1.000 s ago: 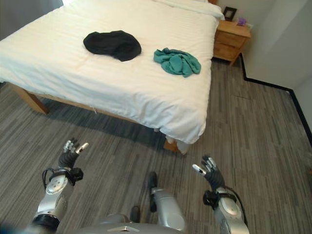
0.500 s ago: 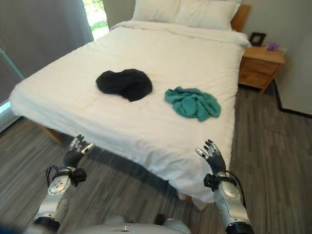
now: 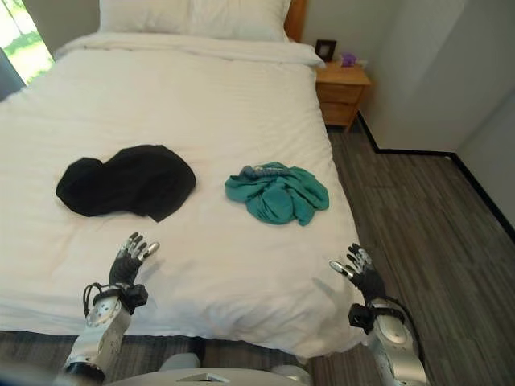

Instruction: Pick up bed clothes into laundry basket.

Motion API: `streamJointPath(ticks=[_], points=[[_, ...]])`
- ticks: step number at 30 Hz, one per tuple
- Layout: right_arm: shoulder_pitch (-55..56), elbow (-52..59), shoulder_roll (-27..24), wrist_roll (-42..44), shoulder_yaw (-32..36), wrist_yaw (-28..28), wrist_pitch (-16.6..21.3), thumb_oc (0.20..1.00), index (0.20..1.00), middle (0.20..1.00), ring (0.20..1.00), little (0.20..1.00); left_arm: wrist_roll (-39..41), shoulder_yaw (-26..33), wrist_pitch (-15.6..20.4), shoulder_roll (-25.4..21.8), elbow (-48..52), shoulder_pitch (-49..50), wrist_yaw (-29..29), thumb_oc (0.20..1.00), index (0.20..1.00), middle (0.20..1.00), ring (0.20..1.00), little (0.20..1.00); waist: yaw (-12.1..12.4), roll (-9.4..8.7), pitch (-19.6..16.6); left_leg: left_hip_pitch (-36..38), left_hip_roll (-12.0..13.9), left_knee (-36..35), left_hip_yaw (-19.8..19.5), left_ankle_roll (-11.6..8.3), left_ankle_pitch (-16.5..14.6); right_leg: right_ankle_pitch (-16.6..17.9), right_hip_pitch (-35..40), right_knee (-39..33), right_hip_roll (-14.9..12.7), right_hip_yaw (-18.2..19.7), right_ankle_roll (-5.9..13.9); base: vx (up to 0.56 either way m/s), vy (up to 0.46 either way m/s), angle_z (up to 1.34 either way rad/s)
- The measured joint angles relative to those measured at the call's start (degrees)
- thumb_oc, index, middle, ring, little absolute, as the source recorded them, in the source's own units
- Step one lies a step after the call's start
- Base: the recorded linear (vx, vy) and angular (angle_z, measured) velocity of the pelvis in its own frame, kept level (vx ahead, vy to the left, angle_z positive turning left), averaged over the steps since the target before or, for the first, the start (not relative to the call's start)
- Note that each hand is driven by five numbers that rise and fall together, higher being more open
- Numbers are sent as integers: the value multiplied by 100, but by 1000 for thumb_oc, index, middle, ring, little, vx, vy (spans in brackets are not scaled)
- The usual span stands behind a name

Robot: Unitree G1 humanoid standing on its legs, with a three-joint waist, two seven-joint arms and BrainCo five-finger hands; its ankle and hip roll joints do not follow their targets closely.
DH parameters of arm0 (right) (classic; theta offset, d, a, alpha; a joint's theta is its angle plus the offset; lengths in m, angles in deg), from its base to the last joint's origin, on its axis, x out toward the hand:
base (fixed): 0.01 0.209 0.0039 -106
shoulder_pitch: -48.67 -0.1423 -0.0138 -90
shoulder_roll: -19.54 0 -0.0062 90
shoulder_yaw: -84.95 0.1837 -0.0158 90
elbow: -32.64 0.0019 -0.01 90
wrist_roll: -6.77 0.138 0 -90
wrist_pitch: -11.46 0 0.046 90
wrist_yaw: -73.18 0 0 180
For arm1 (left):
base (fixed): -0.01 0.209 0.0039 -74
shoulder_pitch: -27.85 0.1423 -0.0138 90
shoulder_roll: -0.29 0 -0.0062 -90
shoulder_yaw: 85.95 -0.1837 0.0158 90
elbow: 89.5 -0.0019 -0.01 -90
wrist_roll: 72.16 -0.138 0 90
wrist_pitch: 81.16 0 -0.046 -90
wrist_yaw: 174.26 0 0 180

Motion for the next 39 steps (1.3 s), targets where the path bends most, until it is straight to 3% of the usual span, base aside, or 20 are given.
streamJointPath(ticks=[1,4,5,8,9,12,14,17,21,26,29,32,34,39], points=[[-22,-14,-115,-298,71,-6,-8,1000,1000,1000,1000,1000,-13,-1,1,-75,-1,-5,15,1000,1000,1000,1000,1000,19,-50,-54,20,-78,-33,139,-17,-64,16,83,-120,-92,35,38,132,240,-30],[-119,-71,-711,-963,182,11,-65,1000,1000,1000,1000,1000,-20,93,18,-201,115,-19,35,1000,1000,1000,1000,1000,39,35,-112,-1,-225,-33,173,-10,-101,78,109,-277,-244,46,122,81,149,-3],[-399,-381,-1360,-1577,-68,44,-147,1000,1000,1000,1000,1000,-62,151,70,-205,172,14,35,1000,1000,1000,1000,1000,30,86,-162,-58,-296,-32,149,68,-91,158,111,-336,-292,42,187,90,184,5],[-1055,-983,-1710,-1923,-227,74,-284,1000,1000,1000,1000,1000,-64,15,96,-186,165,45,64,1000,1000,1000,1000,1000,109,65,-181,-65,-313,-30,137,156,-43,180,123,-382,-312,6,221,36,88,4],[-1453,-1247,-2039,-2064,-483,94,-377,1000,1000,1000,1000,1000,-64,-125,97,-181,175,94,122,1000,1000,1000,1000,1000,160,37,-220,-79,-318,-32,118,168,-33,182,124,-391,-316,-17,224,27,82,3],[-2290,-1865,-2283,-2282,-862,182,-345,1000,1000,1000,1000,1000,-50,-125,98,-198,151,340,209,1000,1000,1000,1000,1000,269,-57,-334,-106,-303,-32,95,148,-48,190,118,-453,-311,-67,212,19,59,5],[-3130,-2749,-2456,-2565,-1544,180,-370,1000,1000,1000,1000,1000,-1,-198,95,-201,98,414,241,1000,1000,1000,1000,1000,387,-111,-380,-147,-291,-32,71,134,-54,206,105,-476,-264,-96,198,14,45,6],[-3767,-2986,-2802,-3340,-2559,83,-429,1000,1000,1000,1000,1000,0,-184,91,-204,106,527,291,1000,1000,1000,1000,1000,580,-161,-395,-177,-288,-26,58,148,-44,249,113,-567,-260,-105,201,12,15,4],[-4322,-3317,-2845,-4375,-3194,40,-317,1000,1000,1000,1000,1000,1,-153,95,-214,109,706,365,1000,1000,1000,1000,1000,823,-190,-408,-228,-346,-29,-91,177,-17,258,208,-659,-261,-277,210,23,11,20],[-4756,-3866,-2676,-4902,-3726,40,-303,1000,1000,1000,1000,1000,1,-142,97,-269,100,748,406,1000,1000,1000,1000,1000,1078,-200,-420,-302,-372,-23,-227,173,15,266,225,-712,-244,-430,209,11,-6,15],[-5148,-4021,-2570,-5615,-4388,30,-249,1000,1000,1000,1000,1000,1,-141,94,-328,100,728,410,1000,1000,1000,1000,1000,1080,-210,-424,-416,-370,-2,-341,137,71,271,162,-722,-218,-492,206,-35,-13,16],[-5409,-4259,-2408,-6077,-4608,24,-222,1000,1000,1000,1000,1000,1,-178,96,-429,109,671,403,1000,1000,1000,1000,1000,1152,-198,-437,-633,-345,-1,-438,109,120,286,-7,-722,-172,-581,189,-121,-33,16],[-5621,-4497,-2405,-6212,-4807,47,-231,1000,1000,1000,1000,1000,2,-245,102,-484,124,614,379,1000,1000,1000,1000,1000,1229,-125,-429,-831,-309,1,-517,62,212,288,-223,-662,-99,-607,186,-184,-33,12],[-5979,-4852,-2393,-6231,-4775,171,-370,1000,1000,1000,1000,1000,12,-350,100,-571,139,512,278,1000,1000,1000,1000,1000,1376,259,-177,-1435,-236,2,-664,-25,391,439,-738,-684,10,-725,173,-96,-11,10]])
